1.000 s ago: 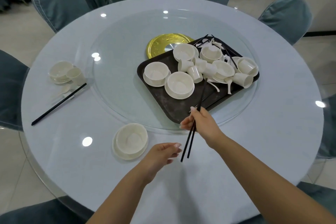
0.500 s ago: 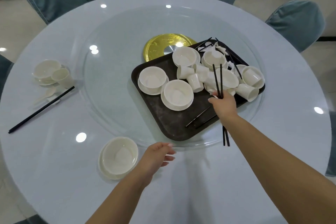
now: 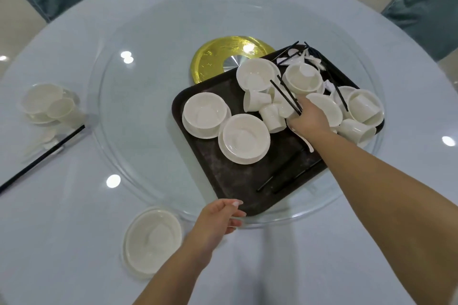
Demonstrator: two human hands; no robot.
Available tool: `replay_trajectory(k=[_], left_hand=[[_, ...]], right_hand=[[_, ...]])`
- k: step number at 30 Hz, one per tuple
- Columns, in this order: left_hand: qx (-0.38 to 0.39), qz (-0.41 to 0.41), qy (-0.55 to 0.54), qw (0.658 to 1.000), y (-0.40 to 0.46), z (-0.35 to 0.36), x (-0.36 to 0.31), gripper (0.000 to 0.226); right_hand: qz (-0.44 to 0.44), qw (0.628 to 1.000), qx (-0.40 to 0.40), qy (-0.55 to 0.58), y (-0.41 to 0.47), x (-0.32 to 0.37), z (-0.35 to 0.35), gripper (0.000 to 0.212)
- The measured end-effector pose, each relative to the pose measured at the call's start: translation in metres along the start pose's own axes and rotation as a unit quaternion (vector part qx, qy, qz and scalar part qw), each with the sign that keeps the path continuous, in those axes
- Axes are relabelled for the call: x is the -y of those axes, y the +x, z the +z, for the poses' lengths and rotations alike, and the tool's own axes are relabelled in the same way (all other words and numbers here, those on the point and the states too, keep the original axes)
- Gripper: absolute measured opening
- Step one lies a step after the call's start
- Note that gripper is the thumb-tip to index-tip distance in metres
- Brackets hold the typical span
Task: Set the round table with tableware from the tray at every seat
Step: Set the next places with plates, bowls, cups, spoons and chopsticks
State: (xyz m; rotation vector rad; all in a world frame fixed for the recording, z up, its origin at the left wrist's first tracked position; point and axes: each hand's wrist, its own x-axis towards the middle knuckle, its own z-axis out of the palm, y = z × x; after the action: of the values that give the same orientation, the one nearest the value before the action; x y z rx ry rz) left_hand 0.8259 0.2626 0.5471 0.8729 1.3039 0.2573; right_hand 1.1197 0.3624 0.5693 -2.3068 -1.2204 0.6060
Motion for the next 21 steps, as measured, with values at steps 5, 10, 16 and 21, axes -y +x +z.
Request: replay_trajectory(k=[5,10,16,21], left_hand=[[-0.012,-0.01,0.002,1.0,0.0,-0.004,0.0,0.017],[-0.022,-0.018,0.003,1.0,-0.01,-0.003,0.002,0.018],[-0.026,-0.011,-0.019,0.999,-0.03,-0.003,0.007,0.014],[-0.018,0.018,-0.043,0.999,-0.054,-0.009,0.014,0.049]], right_hand=[[-0.023,0.989,-0.023,-0.143,0.002,-0.006,0.004,0.036],[-0.003,0.996,-0.069,-0.05,-0.021,-0.005,-0.001,0.046],[0.068,0.972,-0.029,0.225,-0.094,0.023,0.004,0.057],[0.166,0.921,0.152,0.319,-0.169,0.043,0.027,0.042]])
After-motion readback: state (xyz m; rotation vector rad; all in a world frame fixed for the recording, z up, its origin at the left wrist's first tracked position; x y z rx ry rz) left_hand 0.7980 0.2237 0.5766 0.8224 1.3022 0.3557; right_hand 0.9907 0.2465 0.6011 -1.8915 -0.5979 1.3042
